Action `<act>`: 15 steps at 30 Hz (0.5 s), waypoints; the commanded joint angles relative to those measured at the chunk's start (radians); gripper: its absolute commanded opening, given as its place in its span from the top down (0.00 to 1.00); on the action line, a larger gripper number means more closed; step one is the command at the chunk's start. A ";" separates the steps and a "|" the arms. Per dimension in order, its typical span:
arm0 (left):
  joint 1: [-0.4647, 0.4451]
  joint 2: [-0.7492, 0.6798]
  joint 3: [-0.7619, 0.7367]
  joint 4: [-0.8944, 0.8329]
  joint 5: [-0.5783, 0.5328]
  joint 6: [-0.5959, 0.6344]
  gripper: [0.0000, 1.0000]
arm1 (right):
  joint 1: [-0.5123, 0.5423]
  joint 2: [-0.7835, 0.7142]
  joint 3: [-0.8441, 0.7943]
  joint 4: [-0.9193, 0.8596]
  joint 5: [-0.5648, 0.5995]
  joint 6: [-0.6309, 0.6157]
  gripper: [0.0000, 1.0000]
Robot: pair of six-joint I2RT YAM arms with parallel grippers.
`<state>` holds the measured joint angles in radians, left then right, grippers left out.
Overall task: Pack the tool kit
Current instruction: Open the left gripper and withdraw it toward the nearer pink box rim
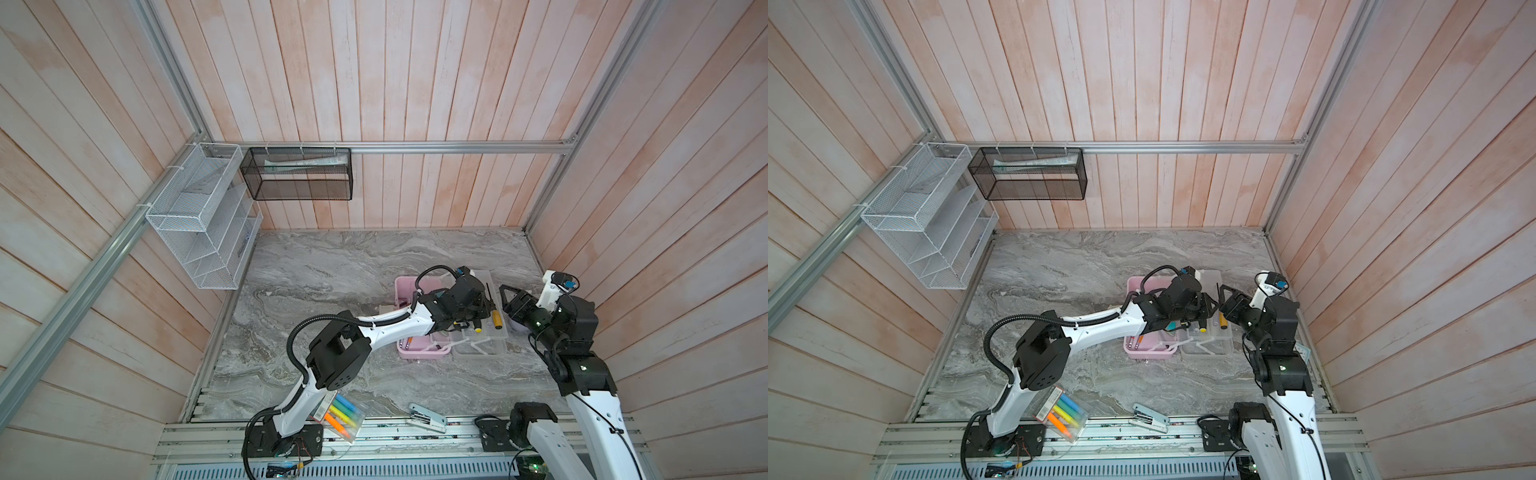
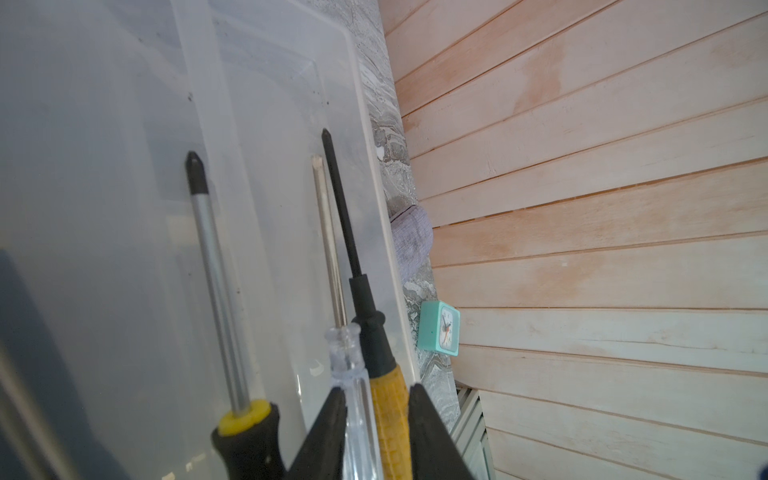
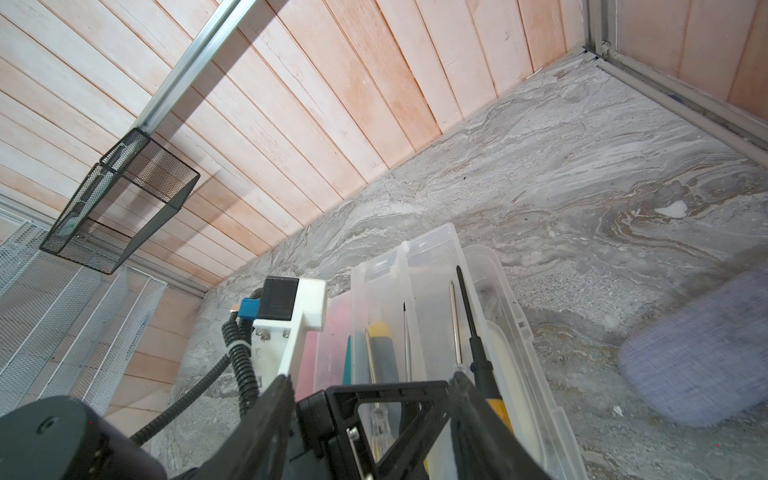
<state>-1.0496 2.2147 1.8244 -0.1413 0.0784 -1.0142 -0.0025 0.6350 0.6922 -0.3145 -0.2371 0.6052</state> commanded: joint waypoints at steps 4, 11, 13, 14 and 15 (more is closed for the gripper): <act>0.042 -0.087 -0.006 -0.038 -0.036 0.128 0.71 | -0.005 0.040 0.009 0.030 0.002 -0.006 0.40; 0.161 -0.295 -0.193 -0.148 -0.217 0.256 0.71 | -0.012 0.109 0.062 0.040 0.037 -0.022 0.39; 0.212 -0.358 -0.277 -0.184 -0.311 0.273 0.71 | -0.014 0.132 0.078 0.037 0.038 -0.019 0.39; 0.234 -0.385 -0.320 -0.180 -0.335 0.289 0.71 | -0.014 0.140 0.083 0.037 0.040 -0.018 0.39; 0.256 -0.405 -0.358 -0.182 -0.366 0.311 0.70 | -0.014 0.150 0.089 0.035 0.042 -0.018 0.39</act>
<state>-0.8410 1.8530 1.5478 -0.2474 -0.1352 -0.7845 -0.0105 0.7731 0.7406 -0.2882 -0.2153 0.5983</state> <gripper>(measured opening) 0.301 0.613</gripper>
